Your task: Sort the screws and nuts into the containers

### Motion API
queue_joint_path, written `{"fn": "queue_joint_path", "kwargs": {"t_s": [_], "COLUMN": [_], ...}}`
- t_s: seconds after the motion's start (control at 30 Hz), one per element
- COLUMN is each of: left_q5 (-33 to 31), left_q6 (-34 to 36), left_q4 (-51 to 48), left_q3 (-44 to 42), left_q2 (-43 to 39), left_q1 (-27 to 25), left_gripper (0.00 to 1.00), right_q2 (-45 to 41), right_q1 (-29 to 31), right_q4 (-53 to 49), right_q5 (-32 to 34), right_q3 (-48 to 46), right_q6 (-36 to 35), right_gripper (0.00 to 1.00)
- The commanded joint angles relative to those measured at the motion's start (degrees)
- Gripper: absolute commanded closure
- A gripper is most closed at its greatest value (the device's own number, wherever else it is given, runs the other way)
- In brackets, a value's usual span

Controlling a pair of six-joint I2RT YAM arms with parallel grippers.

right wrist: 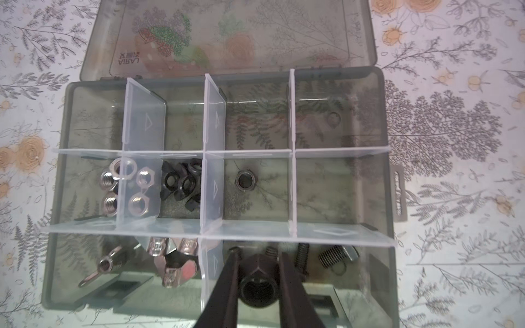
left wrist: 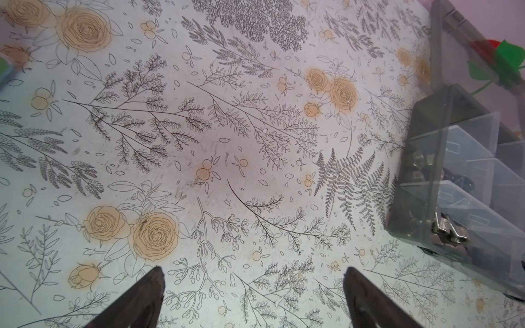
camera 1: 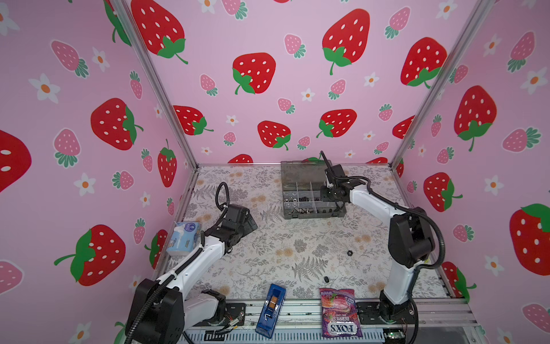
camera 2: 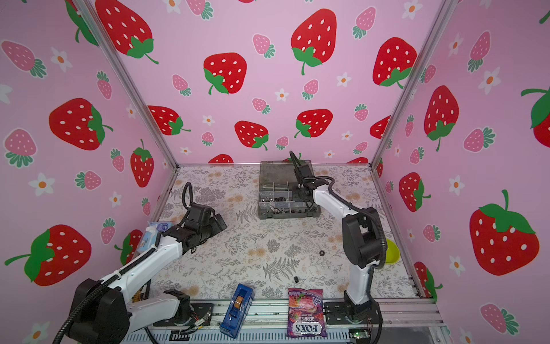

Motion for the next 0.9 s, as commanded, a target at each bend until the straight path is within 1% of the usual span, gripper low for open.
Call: {"fn": "queue_joint_path", "kwargs": {"t_s": [0.0, 0.17, 0.3, 0.53, 0.7, 0.87], "left_q5": [-1.1, -1.3, -1.6, -2.1, -2.8, -2.9], "left_q6": [0.0, 0.2, 0.3, 0.7, 0.7, 0.7], "left_q4": [-0.5, -0.9, -1.3, -1.9, -2.6, -2.8], "left_q3": [1.4, 1.7, 1.8, 1.7, 1.2, 1.6], "left_q2": [-0.4, -0.4, -0.6, -1.0, -2.1, -2.7], "left_q1": [0.3, 0.3, 0.3, 0.3, 0.3, 0.3], "left_gripper": [0.01, 0.01, 0.01, 0.01, 0.01, 0.01], "right_q2": [3.9, 9.3, 12.1, 13.6, 13.7, 12.9], "right_q1": [0.3, 0.2, 0.2, 0.2, 0.2, 0.2], "right_q4": [-1.3, -2.7, -3.5, -3.1, -2.9, -3.2], "right_q5": [1.7, 4.8, 5.6, 5.8, 5.9, 5.8], "right_q3": [4.8, 10.0, 12.0, 12.1, 12.2, 12.5], "right_q6": [-2.3, -3.0, -2.9, -3.2, -3.3, -3.5], "right_gripper": [0.94, 0.93, 0.87, 0.76, 0.66, 0.64]}}
